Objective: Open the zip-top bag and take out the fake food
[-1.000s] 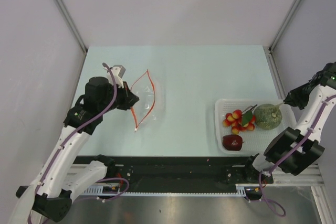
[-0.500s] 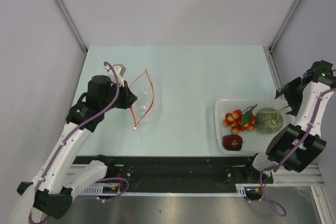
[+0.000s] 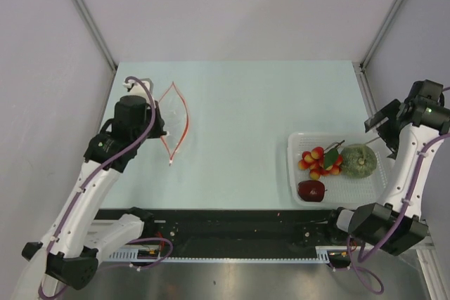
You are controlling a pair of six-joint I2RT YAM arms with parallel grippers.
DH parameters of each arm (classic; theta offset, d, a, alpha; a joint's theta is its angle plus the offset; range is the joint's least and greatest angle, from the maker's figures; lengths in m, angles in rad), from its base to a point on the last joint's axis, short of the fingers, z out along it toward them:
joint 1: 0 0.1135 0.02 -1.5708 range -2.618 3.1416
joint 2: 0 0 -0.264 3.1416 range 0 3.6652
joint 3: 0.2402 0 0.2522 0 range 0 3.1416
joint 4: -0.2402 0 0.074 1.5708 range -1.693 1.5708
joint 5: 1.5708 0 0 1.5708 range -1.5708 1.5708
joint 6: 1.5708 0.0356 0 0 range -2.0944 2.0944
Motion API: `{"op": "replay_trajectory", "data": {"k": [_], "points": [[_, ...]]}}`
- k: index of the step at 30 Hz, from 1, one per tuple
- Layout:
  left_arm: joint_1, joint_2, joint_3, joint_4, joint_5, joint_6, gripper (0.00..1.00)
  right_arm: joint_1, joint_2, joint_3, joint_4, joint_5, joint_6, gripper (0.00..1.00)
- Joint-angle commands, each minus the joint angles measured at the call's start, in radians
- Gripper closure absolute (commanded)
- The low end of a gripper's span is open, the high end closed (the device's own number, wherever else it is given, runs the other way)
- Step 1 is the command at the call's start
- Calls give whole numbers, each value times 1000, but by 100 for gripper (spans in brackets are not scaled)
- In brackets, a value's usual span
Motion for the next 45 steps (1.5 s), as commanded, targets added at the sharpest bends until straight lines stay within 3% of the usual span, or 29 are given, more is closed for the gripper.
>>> {"op": "replay_trajectory", "data": {"k": [1, 3, 7, 12, 14, 21, 26, 30, 33, 35, 36, 38, 40, 41, 45], "points": [[17, 6, 79, -61, -298, -26, 100, 75, -55, 143, -36, 59, -11, 0], [19, 6, 79, -50, -359, -8, 100, 133, -49, 189, -25, 62, -11, 0], [19, 27, 50, -12, -499, 65, 100, 376, 22, 318, -30, 121, 6, 0], [19, 138, -29, 162, -432, 182, 100, 569, 135, 464, -27, 146, -5, 0], [13, 269, 6, 154, -406, 198, 100, 601, 151, 478, -19, 136, -12, 0], [-25, 578, 79, 137, -441, 132, 100, 618, 119, 385, 68, 68, -31, 0], [-62, 664, 125, 174, -360, 155, 99, 685, 19, 107, 218, -4, 78, 0], [-70, 696, 116, 165, -226, 83, 64, 781, 24, 1, 272, 7, 138, 0], [-72, 673, 81, 174, -99, 60, 43, 821, 36, -4, 311, 5, 144, 0], [-72, 638, 67, 170, -36, 61, 34, 842, 37, -10, 340, 4, 140, 0], [-72, 629, 69, 162, -16, 58, 18, 848, 45, -13, 344, -2, 135, 0], [-72, 592, 70, 150, 56, 55, 8, 870, 54, -25, 357, -12, 133, 0], [-72, 563, 69, 143, 112, 32, 5, 879, 67, -46, 363, -33, 127, 0], [-72, 532, 63, 149, 202, 26, 1, 879, 65, -54, 369, -41, 129, 0], [-72, 440, 6, 188, 413, -23, 0, 879, 38, -147, 462, -176, 136, 0]]}}
